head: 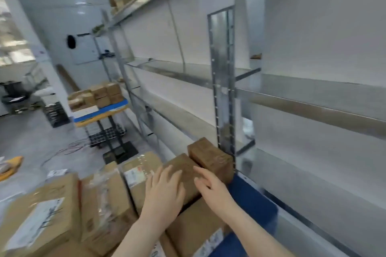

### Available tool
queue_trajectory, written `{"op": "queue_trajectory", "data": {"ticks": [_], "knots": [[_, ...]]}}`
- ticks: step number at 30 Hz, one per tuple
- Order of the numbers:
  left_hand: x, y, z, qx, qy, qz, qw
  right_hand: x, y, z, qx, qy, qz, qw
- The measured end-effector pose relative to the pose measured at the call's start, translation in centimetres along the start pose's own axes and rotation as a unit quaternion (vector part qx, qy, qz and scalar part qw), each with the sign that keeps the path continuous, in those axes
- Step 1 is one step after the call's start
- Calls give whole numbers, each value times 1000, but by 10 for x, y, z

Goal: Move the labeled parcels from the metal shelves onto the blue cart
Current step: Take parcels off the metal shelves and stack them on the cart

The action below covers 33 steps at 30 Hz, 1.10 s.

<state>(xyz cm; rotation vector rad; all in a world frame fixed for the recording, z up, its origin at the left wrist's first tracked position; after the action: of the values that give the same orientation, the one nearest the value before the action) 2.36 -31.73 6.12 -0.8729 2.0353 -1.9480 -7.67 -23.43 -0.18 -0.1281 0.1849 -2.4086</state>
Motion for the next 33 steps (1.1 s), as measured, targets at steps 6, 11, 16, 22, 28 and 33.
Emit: {"op": "queue_trajectory", "data": {"ticks": [6, 11, 16, 22, 28, 33], "knots": [[-10, 36, -251, -229, 200, 19, 952, -161, -254, -47, -143, 39, -296, 944], [-137, 56, -470, -305, 371, 98, 872, -393, -439, -59, -166, 113, -516, 833], [-284, 44, -627, -323, 498, 143, 792, -605, -542, -65, -187, 155, -636, 733], [-412, 60, -750, -351, 492, 214, 767, -749, -641, -94, -234, 180, -659, 691], [-504, 99, -826, -334, 476, 274, 766, -778, -698, -148, -295, 238, -582, 720], [-512, 135, -850, -313, 467, 285, 776, -756, -708, -162, -333, 205, -562, 729]]}}
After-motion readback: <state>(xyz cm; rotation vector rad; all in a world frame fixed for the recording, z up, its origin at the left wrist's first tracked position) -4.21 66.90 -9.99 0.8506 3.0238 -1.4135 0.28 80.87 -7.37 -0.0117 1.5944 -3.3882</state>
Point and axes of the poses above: each hand's wrist, its own x-axis towards the middle knuckle, its own y-axis out of the palm, z = x × y, the point moved 10 cm from there along x, towards the middle knuckle, and after that the axes turned 7 degrees about -z, right-handed, at the moved point
